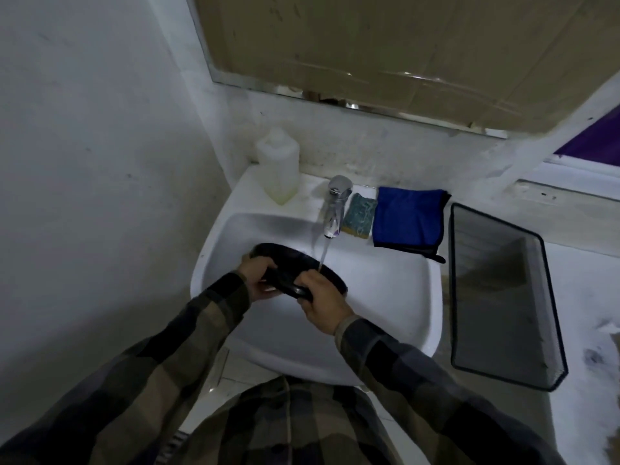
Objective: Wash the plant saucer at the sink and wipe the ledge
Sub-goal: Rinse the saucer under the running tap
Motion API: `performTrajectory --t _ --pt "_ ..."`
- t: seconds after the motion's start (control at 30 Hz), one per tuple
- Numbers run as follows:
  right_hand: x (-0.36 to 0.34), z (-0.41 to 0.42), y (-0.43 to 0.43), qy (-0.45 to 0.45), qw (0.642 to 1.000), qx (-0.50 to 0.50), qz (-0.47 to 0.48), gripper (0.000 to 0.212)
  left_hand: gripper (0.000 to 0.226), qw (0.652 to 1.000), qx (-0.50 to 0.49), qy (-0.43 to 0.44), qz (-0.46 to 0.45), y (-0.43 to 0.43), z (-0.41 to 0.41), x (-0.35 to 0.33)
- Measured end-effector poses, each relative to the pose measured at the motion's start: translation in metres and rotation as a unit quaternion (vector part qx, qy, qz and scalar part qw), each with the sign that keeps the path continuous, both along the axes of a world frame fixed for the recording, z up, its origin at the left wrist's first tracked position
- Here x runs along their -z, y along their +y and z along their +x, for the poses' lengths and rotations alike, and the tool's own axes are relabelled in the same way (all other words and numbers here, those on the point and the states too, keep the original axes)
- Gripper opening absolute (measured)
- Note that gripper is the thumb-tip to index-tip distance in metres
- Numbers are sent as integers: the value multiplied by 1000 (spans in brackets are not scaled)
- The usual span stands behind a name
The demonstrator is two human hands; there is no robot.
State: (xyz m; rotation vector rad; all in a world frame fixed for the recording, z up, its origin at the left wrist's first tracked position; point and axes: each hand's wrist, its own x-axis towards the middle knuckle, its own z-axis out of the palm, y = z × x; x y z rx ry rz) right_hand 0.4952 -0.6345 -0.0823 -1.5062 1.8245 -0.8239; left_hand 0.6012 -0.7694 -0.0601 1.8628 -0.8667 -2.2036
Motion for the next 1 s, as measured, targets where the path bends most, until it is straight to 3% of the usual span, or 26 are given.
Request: performTrajectory --t 0.1,0.17,0.3,0.47,0.57,0.67,0.7,0.77,0.83,0.87,0.93,1.0 --pt "5 1 -4 2 998 -41 40 31 65 1000 -3 7 -20 2 12 5" --pt "3 2 -11 -2 988 -70 140 48 75 999 9 4 -35 1 17 8" --pt "7 -8 -33 75 953 -94 278 55 77 998 41 28 -49 3 23 0" --pt "20 -30 -36 211 936 -88 270 61 67 993 45 80 -73 2 23 -7" --pt "19 -33 -33 244 927 -31 283 67 69 994 30 62 -84 -3 20 2" --pt "13 -29 -25 285 919 88 257 70 55 993 10 51 -102 -3 17 -2" --pt "8 -28 -23 248 920 150 266 72 54 993 5 48 -108 -4 16 -1" --pt "8 -34 -21 27 908 283 308 76 54 993 3 50 -111 -9 18 8" --pt "12 -39 -18 -214 848 364 320 65 51 992 17 37 -118 -10 20 14" --pt "11 -40 -15 -290 816 390 312 53 47 990 35 12 -135 -9 20 16" --pt "7 -41 -6 -393 773 423 264 44 43 971 111 -59 -204 -6 19 21" --pt "3 -43 0 -419 772 426 216 46 56 940 190 -123 -254 -4 18 27"
